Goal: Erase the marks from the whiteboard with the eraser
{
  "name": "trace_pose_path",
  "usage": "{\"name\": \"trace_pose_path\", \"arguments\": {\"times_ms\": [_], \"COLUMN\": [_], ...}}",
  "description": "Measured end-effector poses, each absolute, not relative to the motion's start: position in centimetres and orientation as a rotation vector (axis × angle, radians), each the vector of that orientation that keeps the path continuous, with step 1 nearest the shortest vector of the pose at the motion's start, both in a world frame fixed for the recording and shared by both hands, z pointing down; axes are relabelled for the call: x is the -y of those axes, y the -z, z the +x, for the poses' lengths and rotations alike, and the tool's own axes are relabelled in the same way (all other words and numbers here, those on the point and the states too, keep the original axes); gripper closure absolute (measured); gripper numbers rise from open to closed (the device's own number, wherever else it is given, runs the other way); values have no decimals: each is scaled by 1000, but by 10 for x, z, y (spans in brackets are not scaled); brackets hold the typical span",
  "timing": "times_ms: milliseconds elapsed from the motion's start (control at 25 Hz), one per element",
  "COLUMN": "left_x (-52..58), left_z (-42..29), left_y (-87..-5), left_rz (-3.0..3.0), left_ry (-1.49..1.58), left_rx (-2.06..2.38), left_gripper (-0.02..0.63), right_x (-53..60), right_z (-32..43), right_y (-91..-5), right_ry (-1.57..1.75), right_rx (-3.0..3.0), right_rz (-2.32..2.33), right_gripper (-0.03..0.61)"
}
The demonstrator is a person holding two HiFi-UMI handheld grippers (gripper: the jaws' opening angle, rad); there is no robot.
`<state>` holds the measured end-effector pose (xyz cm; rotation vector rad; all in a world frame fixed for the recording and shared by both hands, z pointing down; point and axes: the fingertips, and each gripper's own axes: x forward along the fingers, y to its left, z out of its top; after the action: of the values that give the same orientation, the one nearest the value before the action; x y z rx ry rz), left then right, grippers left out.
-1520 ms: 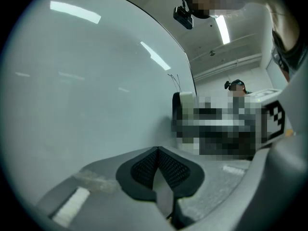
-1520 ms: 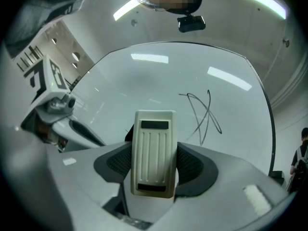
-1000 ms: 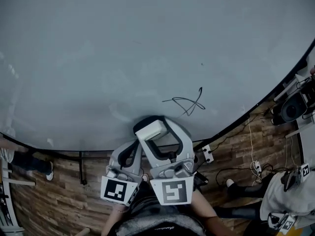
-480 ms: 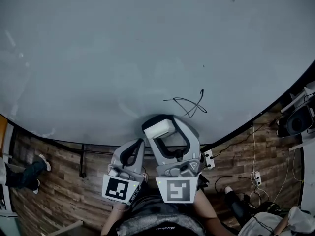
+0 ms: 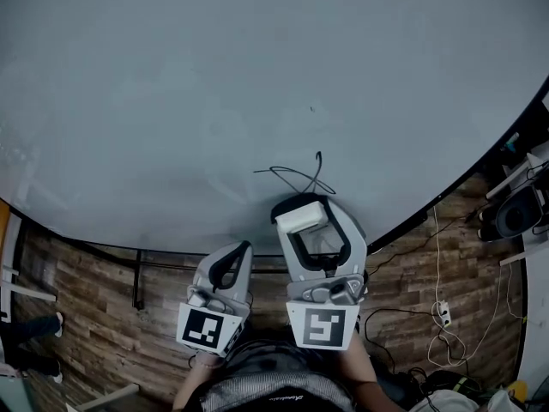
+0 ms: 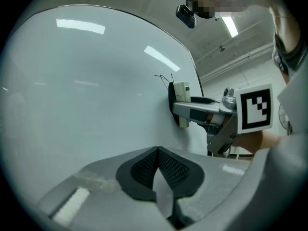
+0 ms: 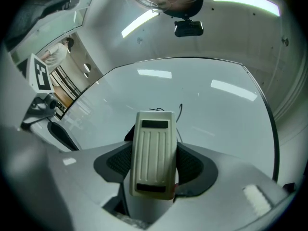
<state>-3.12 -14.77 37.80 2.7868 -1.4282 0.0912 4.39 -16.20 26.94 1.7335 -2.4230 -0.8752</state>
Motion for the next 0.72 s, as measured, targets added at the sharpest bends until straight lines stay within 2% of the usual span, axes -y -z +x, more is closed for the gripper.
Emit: {"name": "trace_pose_path", "arguments": {"times_ms": [360,720], "left_x": [141,143], "left_z": [-19,-42], "left_y": [-381,-389], "left_rz": [2781,2751], "left_ry": [-90,-118], "left_rx": [1410,1435], "left_gripper": [615,615], "right_x": [162,153], "right_z": [85,35], "right_y": [-268,-258], "right_ry": [805,856], "right_rx": [2385,2516], "right_rz": [1847,1758], "right_gripper": [314,316]}}
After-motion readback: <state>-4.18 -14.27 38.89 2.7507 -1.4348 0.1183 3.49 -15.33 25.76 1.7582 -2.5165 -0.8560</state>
